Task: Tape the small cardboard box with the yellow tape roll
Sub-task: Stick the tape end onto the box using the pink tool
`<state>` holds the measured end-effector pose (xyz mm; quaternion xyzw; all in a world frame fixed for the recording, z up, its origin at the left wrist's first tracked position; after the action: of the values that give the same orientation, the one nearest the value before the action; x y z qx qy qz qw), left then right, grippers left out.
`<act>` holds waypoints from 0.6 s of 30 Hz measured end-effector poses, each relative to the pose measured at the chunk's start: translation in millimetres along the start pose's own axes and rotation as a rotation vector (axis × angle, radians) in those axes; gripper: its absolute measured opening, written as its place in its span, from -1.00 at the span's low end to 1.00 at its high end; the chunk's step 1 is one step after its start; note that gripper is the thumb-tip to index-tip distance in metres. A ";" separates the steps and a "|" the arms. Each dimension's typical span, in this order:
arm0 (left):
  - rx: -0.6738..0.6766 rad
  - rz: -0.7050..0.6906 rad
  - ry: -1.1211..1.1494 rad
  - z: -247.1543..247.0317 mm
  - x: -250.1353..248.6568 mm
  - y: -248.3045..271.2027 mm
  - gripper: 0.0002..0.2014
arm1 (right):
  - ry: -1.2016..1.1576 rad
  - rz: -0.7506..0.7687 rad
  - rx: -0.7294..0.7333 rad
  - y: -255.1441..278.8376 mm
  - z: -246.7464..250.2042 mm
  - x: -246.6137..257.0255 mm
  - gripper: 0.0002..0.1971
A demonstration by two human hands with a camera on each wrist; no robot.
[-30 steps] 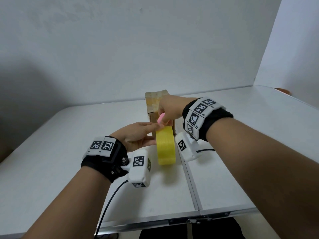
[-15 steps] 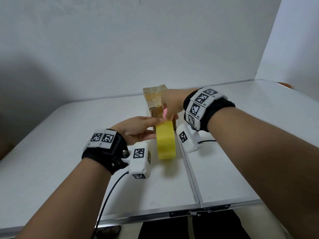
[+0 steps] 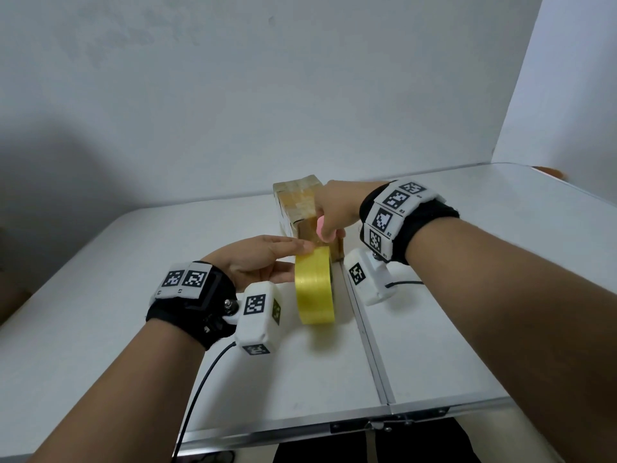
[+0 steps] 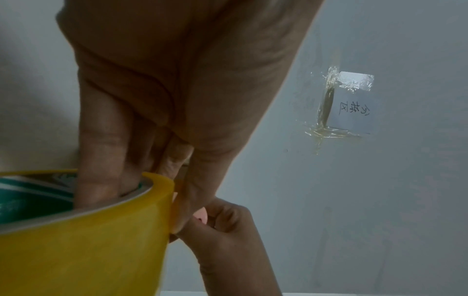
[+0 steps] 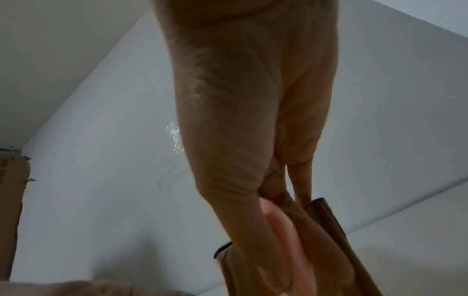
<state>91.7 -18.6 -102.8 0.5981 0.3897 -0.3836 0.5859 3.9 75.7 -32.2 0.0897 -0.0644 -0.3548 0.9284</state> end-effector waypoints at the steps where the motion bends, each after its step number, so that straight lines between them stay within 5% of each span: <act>1: 0.004 0.001 -0.014 1.9 -1.0 1.2 -0.75 | -0.039 0.001 -0.009 -0.7 -1.4 -0.9 -0.90; 7: -0.163 -0.043 -0.012 23.7 -8.8 8.9 -0.75 | -0.223 0.037 -0.118 -1.7 0.2 -13.2 -0.74; 18: -0.436 -0.174 -0.186 76.5 -26.2 8.2 -0.86 | -0.741 -0.040 -0.462 -4.1 12.9 -39.0 -0.76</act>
<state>88.5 -95.6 -77.0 0.3838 0.4577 -0.3929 0.6992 -30.0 97.4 -22.7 -0.2527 -0.3103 -0.3858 0.8313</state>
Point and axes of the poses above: each hand's wrist, its own y-axis away from the middle knuckle, its own z-axis out of the back of the hand, x = y × z, the point moved 6 cm from there along -y, towards the middle knuckle, and after that the axes turned 2 degrees about x, right-handed, at the moved point
